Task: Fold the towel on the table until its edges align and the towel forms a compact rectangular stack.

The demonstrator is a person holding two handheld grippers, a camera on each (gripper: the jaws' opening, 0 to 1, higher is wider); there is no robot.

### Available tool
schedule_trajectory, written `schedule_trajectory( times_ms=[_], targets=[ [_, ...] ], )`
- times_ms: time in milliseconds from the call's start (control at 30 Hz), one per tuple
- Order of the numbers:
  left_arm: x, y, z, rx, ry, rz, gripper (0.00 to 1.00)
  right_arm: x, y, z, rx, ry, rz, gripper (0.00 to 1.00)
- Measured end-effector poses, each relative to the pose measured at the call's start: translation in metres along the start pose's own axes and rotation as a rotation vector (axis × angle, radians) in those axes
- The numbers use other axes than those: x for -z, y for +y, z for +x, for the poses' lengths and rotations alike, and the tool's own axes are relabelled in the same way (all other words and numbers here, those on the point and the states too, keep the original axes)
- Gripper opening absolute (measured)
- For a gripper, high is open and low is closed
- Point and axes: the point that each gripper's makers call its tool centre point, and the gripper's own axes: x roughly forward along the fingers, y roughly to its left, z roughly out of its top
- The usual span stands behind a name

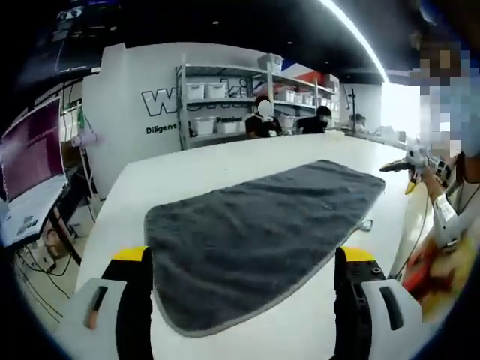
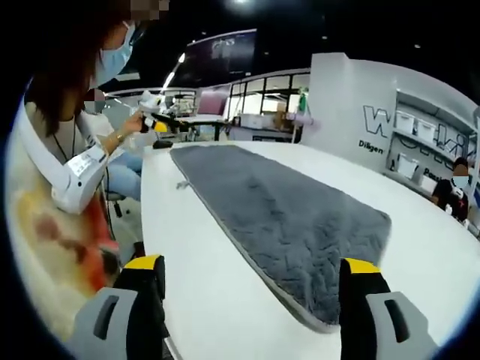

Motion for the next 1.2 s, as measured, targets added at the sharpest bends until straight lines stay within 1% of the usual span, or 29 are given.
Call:
schedule_trajectory(
  times_ms=[67, 133, 200, 300, 367, 500, 567, 633, 700, 767, 833, 867, 967, 1000, 1133, 1200],
  targets=[
    [0.011, -0.004, -0.003, -0.001, 0.023, 0.010, 0.99, 0.001, 0.003, 0.003, -0.009, 0.004, -0.001, 0.98],
    [0.019, 0.002, -0.008, -0.011, 0.044, 0.020, 0.99, 0.001, 0.005, 0.004, -0.017, 0.006, -0.005, 0.98],
    [0.027, 0.001, -0.010, -0.018, 0.056, 0.028, 0.99, 0.000, 0.005, 0.003, -0.021, 0.006, -0.008, 0.98],
    [0.037, 0.001, -0.011, -0.006, 0.066, 0.011, 0.91, 0.000, 0.006, 0.002, -0.019, 0.006, -0.007, 0.98],
    [0.041, -0.005, -0.010, 0.028, 0.067, -0.002, 0.88, -0.001, 0.006, 0.001, -0.016, 0.006, -0.006, 0.98],
    [0.046, -0.017, -0.002, 0.064, 0.074, 0.021, 0.84, -0.001, 0.007, 0.001, -0.015, 0.006, -0.004, 0.97],
    [0.051, -0.022, 0.002, 0.090, 0.101, 0.030, 0.82, 0.000, 0.008, 0.001, -0.017, 0.010, -0.006, 0.97],
    [0.057, -0.024, 0.007, 0.103, 0.127, 0.030, 0.79, 0.000, 0.008, -0.001, -0.017, 0.013, -0.007, 0.97],
    [0.061, -0.026, 0.010, 0.108, 0.139, 0.037, 0.75, 0.001, 0.009, -0.001, -0.016, 0.013, -0.008, 0.97],
    [0.063, -0.027, 0.012, 0.115, 0.145, 0.036, 0.74, 0.001, 0.009, -0.002, -0.015, 0.014, -0.006, 0.96],
    [0.061, -0.028, 0.014, 0.127, 0.129, 0.016, 0.73, 0.003, 0.010, -0.002, -0.014, 0.020, -0.003, 0.96],
    [0.060, -0.027, 0.016, 0.129, 0.119, 0.003, 0.71, 0.003, 0.010, -0.002, -0.014, 0.022, -0.003, 0.96],
    [0.061, -0.023, 0.018, 0.133, 0.113, -0.025, 0.60, 0.003, 0.010, -0.002, -0.014, 0.022, -0.002, 0.96],
    [0.062, -0.021, 0.018, 0.128, 0.113, -0.040, 0.58, 0.003, 0.010, -0.002, -0.014, 0.021, -0.002, 0.96],
    [0.067, -0.015, 0.020, 0.118, 0.117, -0.085, 0.57, 0.003, 0.011, -0.002, -0.019, 0.019, 0.005, 0.95],
    [0.072, -0.015, 0.021, 0.116, 0.130, -0.089, 0.53, 0.004, 0.012, -0.002, -0.021, 0.022, 0.007, 0.95]
  ],
)
